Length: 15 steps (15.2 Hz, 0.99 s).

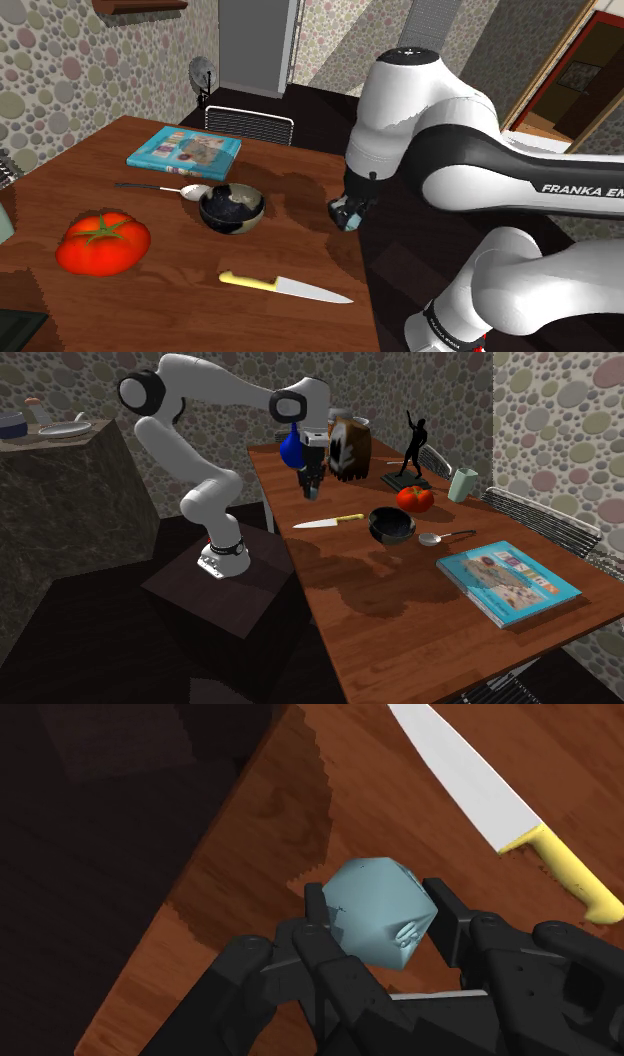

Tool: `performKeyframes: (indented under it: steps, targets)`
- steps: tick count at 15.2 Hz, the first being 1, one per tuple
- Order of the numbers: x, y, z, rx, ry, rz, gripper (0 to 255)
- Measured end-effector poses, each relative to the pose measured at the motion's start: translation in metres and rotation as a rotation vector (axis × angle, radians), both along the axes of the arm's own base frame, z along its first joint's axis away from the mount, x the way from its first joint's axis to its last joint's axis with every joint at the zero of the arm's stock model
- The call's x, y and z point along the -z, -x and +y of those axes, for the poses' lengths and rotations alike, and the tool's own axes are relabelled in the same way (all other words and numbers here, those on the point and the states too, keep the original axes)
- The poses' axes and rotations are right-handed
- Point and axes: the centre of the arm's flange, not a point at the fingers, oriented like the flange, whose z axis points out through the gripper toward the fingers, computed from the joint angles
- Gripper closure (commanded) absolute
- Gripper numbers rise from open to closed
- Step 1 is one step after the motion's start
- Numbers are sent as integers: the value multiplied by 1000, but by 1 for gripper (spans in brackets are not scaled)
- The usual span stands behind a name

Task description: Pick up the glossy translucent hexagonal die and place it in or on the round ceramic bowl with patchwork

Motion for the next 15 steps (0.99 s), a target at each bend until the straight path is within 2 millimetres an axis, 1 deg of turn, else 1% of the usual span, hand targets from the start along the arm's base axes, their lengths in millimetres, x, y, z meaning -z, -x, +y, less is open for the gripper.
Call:
performKeyframes:
  steps: [1,4,5,6,7,9,11,12,15]
  targets:
    - [-3,-12,6,0,0,0,255]
    - [-4,-48,16,0,1,0,255]
    - [-1,-61,20,0,1,0,255]
    - [2,-72,25,0,1,0,255]
    - [-1,-87,32,0,1,0,255]
    - [-2,-108,46,-1,0,0,255]
    - [-4,-134,57,-1,0,0,255]
    - [-3,-149,60,-1,-1,-1,255]
    - [-3,-181,73,-2,-1,0,255]
